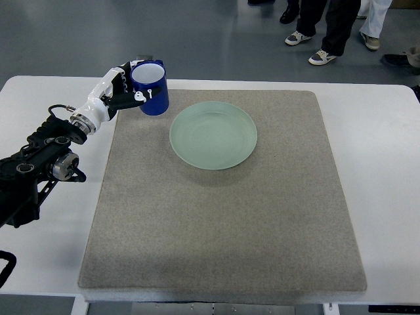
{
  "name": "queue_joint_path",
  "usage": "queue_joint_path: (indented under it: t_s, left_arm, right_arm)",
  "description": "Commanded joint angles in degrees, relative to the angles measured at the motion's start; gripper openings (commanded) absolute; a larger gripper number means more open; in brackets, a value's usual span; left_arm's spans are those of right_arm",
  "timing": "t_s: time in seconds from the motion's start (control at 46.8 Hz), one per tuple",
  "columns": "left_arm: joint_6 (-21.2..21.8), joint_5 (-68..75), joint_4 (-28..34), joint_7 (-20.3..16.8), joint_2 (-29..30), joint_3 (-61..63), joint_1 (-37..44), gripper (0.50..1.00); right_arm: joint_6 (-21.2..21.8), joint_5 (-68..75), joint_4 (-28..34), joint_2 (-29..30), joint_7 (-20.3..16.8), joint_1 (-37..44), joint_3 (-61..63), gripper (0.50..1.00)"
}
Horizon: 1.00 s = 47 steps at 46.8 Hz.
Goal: Place cup left of plate with left hand
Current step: 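Lower the mug onto the mat beside the plate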
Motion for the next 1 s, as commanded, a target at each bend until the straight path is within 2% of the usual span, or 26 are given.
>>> queue_joint_path:
  t_s: [0.0,0.15,0.598,0.684,0.748,0.834,0.983]
  left_arm:
    - [-0.25,0.05,0.84,-1.29,-0.44,0.27,1.06,0.602]
    - [-0.08,0.05,1.01,-3.22,-0.53,0.89,2.20,0.602]
    - [0.71,0.14,2.68,-5.16,-0.53,0.80,3.52,0.623]
    - [2.03,0.14,2.68,-5.69,-0.62,0.89,3.78,0.664]
    - [4.05,0.14,2.68,-5.69,-0.62,0.89,3.78,0.728]
    - [5.46,0.23,2.68,-5.69,-0.71,1.15,3.78,0.748]
    - [5.55,0.23,2.68,-5.69,-0.71,1.59,3.78,0.761]
  right_arm:
    - [0.01,0.00,0.00,0.00,0.00,0.00,0.00,0.932]
    - [-0.08,0.00,0.00,0.00,0.00,0.00,0.00,0.932]
    - [0.01,0.00,0.00,0.00,0.00,0.00,0.00,0.932]
    - [0.01,0.00,0.00,0.00,0.00,0.00,0.00,0.932]
    - [0.01,0.00,0.00,0.00,0.00,0.00,0.00,0.932]
    - [0.01,0.00,0.00,0.00,0.00,0.00,0.00,0.932]
    - [0.01,0.00,0.00,0.00,0.00,0.00,0.00,0.932]
